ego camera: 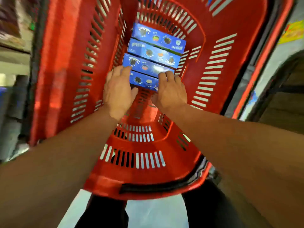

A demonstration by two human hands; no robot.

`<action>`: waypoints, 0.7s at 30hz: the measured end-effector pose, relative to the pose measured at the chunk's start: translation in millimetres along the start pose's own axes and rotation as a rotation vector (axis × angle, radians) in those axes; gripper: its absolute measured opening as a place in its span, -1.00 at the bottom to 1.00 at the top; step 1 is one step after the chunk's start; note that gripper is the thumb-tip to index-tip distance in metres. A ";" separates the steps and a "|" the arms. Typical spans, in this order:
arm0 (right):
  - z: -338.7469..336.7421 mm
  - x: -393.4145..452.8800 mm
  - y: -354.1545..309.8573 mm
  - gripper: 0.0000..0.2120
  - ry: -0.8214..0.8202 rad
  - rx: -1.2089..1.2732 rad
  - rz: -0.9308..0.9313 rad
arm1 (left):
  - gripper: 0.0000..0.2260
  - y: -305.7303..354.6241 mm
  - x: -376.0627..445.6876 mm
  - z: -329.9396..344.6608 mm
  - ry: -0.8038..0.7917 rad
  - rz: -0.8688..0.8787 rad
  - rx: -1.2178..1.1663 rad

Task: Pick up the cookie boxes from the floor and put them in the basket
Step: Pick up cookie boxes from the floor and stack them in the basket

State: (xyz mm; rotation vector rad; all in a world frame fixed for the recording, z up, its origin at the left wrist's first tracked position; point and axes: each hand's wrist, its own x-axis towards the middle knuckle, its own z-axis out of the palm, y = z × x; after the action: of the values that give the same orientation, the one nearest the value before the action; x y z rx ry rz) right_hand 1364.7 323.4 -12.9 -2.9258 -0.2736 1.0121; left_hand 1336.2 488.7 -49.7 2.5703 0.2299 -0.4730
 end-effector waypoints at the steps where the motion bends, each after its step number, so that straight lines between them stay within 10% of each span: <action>1: -12.3 -12.4 -2.4 -0.30 0.008 0.021 -0.002 | -0.43 5.0 -7.7 -15.0 -0.019 0.004 -0.001; 21: -258.2 -401.9 31.3 -0.29 0.103 0.390 0.158 | -0.42 229.8 -231.2 -363.1 -0.264 0.279 -0.020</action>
State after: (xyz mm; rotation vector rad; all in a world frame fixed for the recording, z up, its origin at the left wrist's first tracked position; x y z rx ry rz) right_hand 1218.1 228.3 432.8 -2.6587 0.1468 0.8159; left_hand 1283.8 462.7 434.8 2.4358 -0.2125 -0.6882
